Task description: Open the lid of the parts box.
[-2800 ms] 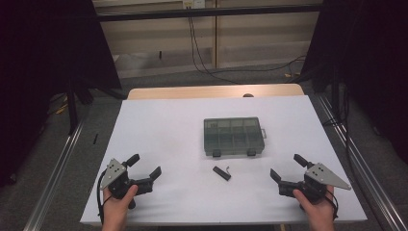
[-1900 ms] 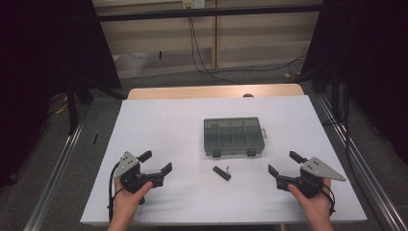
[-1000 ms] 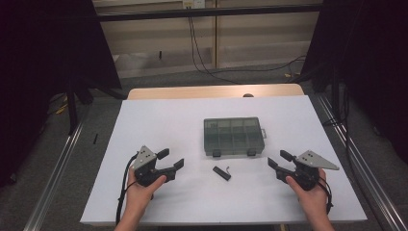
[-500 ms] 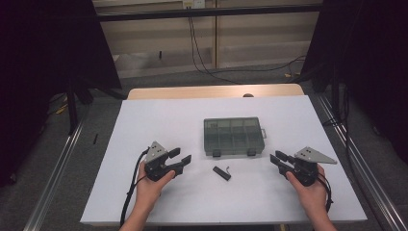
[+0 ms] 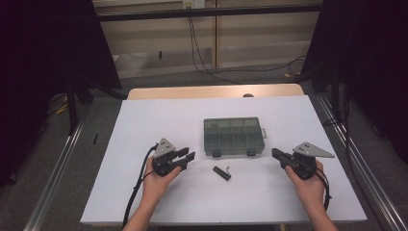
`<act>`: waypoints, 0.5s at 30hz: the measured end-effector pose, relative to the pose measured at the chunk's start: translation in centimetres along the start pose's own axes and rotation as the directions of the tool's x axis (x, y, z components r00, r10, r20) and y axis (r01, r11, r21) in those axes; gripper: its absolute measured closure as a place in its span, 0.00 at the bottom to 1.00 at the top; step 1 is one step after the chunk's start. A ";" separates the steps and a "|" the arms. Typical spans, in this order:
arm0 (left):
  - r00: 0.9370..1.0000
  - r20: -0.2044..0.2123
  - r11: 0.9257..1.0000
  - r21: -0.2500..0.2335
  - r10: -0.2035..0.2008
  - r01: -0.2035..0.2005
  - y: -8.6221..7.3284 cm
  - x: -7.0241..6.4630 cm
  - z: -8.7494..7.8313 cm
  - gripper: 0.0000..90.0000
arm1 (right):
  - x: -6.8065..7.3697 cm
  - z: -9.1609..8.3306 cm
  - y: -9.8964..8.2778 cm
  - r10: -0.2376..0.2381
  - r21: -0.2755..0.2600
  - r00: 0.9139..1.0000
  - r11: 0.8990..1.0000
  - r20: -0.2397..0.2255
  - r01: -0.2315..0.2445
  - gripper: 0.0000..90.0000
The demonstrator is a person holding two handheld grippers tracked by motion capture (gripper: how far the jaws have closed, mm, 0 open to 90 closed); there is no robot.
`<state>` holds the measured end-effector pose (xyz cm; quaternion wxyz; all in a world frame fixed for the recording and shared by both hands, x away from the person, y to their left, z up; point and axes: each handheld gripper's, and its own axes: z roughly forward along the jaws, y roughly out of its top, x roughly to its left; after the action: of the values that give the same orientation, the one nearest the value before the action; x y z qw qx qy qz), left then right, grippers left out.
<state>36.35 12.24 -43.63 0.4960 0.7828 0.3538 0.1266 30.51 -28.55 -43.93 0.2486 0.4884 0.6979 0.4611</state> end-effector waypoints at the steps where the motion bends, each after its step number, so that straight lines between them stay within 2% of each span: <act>1: 1.000 0.003 1.000 0.004 -0.007 0.007 0.1 -0.1 0.3 0.79 | -0.1 0.1 0.1 0.000 0.004 1.000 1.000 0.006 0.000 1.00; 6: 1.000 0.009 1.000 0.025 -0.004 0.003 0.0 -0.1 1.0 0.86 | -0.1 0.5 0.2 0.009 0.017 1.000 1.000 0.010 -0.009 1.00; 9: 1.000 0.017 0.999 0.038 -0.007 0.006 0.1 -0.2 1.5 0.88 | 0.0 0.8 0.4 0.001 0.024 1.000 1.000 0.014 -0.002 1.00; 12: 0.999 0.035 0.998 0.059 0.011 -0.013 0.4 -0.5 2.2 0.92 | 0.1 1.2 0.6 -0.015 0.027 1.000 1.000 0.023 0.014 1.00; 15: 0.999 0.043 0.997 0.070 0.010 -0.013 0.5 -0.8 2.4 0.95 | 0.3 1.5 0.7 -0.028 0.037 0.999 0.999 0.030 0.027 1.00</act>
<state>37.39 9.91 -44.21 0.4747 0.8045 0.3427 0.1001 31.91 -27.62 -43.91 0.2566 0.4903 0.7090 0.4371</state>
